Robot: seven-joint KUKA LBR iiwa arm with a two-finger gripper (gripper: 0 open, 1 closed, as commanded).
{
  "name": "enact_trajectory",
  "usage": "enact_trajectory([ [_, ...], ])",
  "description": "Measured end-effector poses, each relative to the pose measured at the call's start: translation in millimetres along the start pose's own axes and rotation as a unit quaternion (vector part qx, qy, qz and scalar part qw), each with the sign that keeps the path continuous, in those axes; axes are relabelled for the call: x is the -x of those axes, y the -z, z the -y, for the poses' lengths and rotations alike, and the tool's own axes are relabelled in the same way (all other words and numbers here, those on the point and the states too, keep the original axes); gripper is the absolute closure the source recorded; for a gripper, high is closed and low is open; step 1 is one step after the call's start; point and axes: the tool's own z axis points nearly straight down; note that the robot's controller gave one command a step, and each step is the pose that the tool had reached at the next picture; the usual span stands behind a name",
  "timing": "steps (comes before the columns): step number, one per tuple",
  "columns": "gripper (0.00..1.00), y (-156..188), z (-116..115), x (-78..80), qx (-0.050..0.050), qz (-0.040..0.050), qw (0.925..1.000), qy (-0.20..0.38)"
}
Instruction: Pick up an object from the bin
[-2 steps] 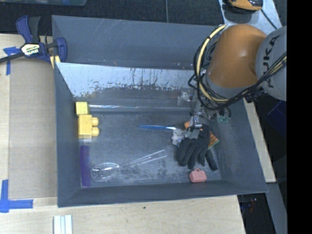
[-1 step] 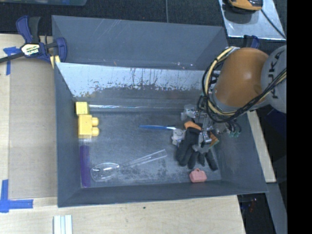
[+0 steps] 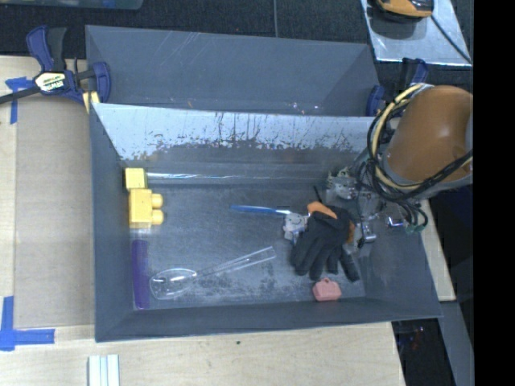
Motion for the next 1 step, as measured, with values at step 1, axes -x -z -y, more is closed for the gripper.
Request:
enact_trajectory([
  [1, 0.00, -22.4, 17.7, -48.9, 0.002, -0.0060, 0.9992, 0.039],
])
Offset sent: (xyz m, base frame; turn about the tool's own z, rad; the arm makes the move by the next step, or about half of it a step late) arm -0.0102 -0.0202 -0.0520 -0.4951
